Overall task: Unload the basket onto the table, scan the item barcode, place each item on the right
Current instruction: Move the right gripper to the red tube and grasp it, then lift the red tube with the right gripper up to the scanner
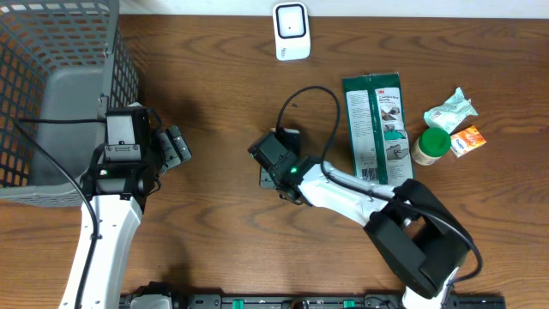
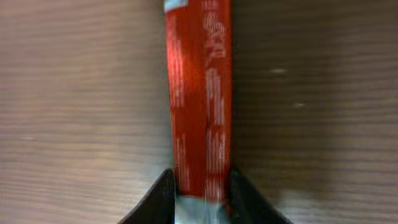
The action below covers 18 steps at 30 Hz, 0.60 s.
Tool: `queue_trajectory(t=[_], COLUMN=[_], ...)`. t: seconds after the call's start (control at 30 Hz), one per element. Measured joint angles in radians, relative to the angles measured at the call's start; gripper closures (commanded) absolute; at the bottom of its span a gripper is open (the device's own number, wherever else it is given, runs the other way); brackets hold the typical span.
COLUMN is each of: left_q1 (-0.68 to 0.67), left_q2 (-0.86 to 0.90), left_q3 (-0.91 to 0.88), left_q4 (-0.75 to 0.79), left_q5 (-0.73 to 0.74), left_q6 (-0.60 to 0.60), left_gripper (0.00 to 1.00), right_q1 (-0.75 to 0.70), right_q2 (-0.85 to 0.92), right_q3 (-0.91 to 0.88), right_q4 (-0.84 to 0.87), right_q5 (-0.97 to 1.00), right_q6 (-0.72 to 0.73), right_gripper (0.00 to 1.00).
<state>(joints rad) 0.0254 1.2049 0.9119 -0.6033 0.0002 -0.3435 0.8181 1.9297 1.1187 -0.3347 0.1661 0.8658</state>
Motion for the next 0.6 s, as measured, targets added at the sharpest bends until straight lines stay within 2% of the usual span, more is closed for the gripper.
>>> queue_trajectory(t=[0.13,0.23,0.37,0.53,0.6], left_q1=[0.000,0.000,0.000,0.000,0.000], left_q2=[0.000,0.000,0.000,0.000,0.000], left_q3=[0.000,0.000,0.000,0.000,0.000], left_q4=[-0.001,0.000,-0.002,-0.002,-0.002], left_q5=[0.000,0.000,0.000,0.000,0.000], left_q6=[0.000,0.000,0.000,0.000,0.000], left_gripper=[0.07,0.07,0.07,0.07,0.07], right_q1=[0.001,-0.021,-0.110,-0.195,-0.214], right_q2=[0.003,-0.010,-0.100,-0.313,-0.366], right_q3=[0.002,0.004,-0.015,-0.015,-0.015], right_q4=[-0.004,-0.044,-0.135,-0.186,-0.211], right_q5=[0.007,0.005,0.013,-0.041,-0.059], right_q6=[-0.014,-0.114,-0.289,-0.577,-0.648], right_gripper=[0.99,0.99,0.99,0.99,0.99])
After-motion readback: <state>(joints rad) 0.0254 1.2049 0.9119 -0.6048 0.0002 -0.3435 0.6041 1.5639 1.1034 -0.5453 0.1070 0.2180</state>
